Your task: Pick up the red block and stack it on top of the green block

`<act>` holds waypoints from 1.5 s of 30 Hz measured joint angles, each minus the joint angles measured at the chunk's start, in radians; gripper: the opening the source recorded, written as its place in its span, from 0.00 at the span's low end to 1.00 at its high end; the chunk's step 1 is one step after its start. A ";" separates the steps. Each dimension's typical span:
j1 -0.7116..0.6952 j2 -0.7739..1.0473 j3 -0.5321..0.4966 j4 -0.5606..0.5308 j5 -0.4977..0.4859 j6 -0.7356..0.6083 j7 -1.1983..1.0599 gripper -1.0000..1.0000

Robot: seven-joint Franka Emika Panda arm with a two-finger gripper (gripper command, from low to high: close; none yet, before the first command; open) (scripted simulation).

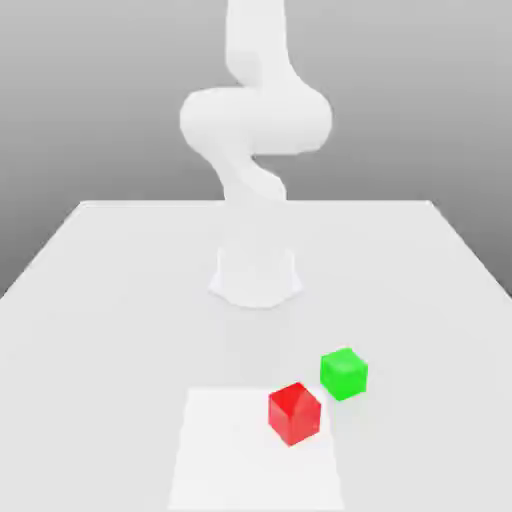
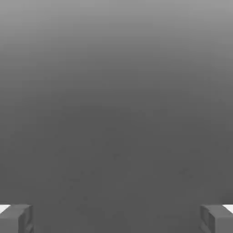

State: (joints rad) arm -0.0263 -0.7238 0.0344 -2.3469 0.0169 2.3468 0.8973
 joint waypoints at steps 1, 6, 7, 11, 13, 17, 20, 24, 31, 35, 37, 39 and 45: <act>-0.013 0.033 0.017 -0.020 0.009 0.020 0.041 0.50; -0.062 0.185 0.092 -0.115 0.033 0.114 0.245 0.50; -0.071 0.215 0.107 -0.133 0.036 0.133 0.286 0.50; -0.104 0.335 0.165 -0.208 0.044 0.208 0.454 0.50; -0.116 0.396 0.190 -0.245 0.042 0.244 0.543 0.50; -0.139 0.518 0.236 -0.320 0.030 0.319 0.725 0.50; -0.148 0.611 0.259 -0.376 0.012 0.375 0.869 0.50; -0.142 0.740 0.262 -0.431 -0.039 0.459 1.046 0.50; -0.037 0.954 0.113 -0.406 -0.220 0.632 1.196 0.00; -0.037 0.955 0.113 -0.406 -0.220 0.635 1.196 0.00; -0.031 0.962 0.106 -0.405 -0.225 0.640 1.200 0.00; -0.053 0.909 0.139 -0.414 -0.174 0.597 1.163 0.00; -0.037 0.708 0.189 -0.452 0.011 0.441 1.034 0.00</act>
State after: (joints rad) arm -0.0630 -0.0160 0.2235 -2.7994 0.0275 2.7875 1.9318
